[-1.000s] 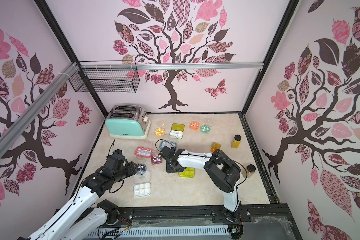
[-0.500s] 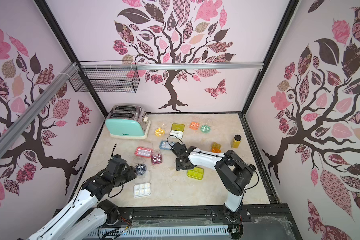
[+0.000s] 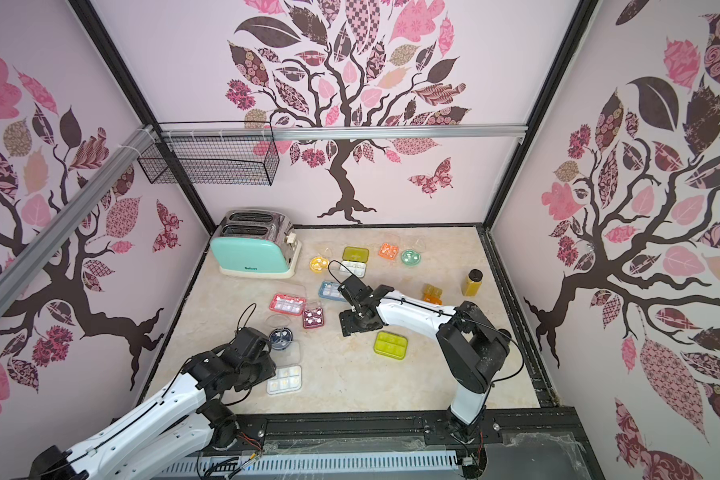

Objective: Close pillboxes
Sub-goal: Move the pillbox to the center of the board.

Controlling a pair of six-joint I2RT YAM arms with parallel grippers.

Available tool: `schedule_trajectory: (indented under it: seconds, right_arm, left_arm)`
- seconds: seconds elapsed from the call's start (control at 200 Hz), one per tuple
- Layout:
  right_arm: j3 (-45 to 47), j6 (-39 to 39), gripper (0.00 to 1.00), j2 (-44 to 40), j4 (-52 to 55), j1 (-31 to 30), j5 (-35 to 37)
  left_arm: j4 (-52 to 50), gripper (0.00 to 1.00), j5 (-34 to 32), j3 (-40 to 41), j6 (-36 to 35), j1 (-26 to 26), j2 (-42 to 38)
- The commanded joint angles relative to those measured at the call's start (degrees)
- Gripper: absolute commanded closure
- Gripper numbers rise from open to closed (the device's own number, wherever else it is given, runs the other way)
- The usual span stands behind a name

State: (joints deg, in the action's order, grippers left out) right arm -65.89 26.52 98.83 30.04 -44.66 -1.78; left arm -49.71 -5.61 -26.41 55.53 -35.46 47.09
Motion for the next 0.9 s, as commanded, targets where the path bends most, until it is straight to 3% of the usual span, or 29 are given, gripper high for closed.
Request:
schedule_trajectory:
  seconds: [0.0,0.21,0.895]
  right_arm:
    - [0.7,-1.6,0.23,-2.2,-0.2,0.0,-1.5]
    - [0.7,-2.3,0.23,-1.9,-0.4,0.0,-1.4]
    - [3.7,-2.1,0.23,-3.9,-3.3,0.1,-1.7]
  left_arm:
    - [0.2,0.58,1.8,0.4,1.0,-0.7,-0.1]
    - [2.8,0.64,3.8,2.6,0.7,-0.8,-1.4]
    - [10.9,0.74,8.8,1.5,-4.9,-0.9,7.6]
